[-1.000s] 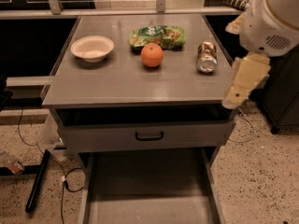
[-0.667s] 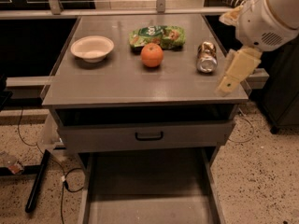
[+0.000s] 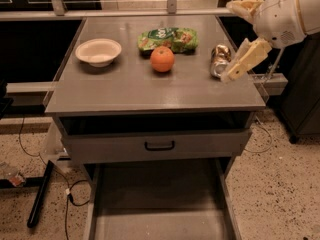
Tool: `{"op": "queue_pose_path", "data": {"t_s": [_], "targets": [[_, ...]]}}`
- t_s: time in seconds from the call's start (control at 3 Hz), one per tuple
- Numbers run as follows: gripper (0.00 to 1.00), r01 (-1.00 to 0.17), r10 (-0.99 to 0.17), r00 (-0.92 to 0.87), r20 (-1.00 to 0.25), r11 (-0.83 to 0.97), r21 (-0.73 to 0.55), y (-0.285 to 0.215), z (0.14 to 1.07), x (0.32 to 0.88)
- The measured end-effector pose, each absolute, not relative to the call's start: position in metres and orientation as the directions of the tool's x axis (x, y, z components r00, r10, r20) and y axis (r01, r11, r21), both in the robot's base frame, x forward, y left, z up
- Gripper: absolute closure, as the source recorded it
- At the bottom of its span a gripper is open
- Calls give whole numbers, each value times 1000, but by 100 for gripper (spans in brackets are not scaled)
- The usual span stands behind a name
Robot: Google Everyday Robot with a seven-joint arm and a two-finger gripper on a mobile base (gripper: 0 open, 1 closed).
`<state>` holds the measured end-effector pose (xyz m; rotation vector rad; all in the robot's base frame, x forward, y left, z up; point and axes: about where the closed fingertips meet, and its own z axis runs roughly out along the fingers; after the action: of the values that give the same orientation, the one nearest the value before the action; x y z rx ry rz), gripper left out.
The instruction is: Place orange into middle drawer
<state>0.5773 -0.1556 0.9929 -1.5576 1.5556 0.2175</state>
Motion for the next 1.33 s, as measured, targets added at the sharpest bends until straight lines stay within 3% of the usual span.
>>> {"op": "queue_pose_path", "data": {"t_s": [0.67, 1.33], "targets": [[0, -876, -671, 204, -713, 200, -439, -149, 995, 582], [0, -909, -638, 167, -751, 195, -367, -132, 947, 626]]}}
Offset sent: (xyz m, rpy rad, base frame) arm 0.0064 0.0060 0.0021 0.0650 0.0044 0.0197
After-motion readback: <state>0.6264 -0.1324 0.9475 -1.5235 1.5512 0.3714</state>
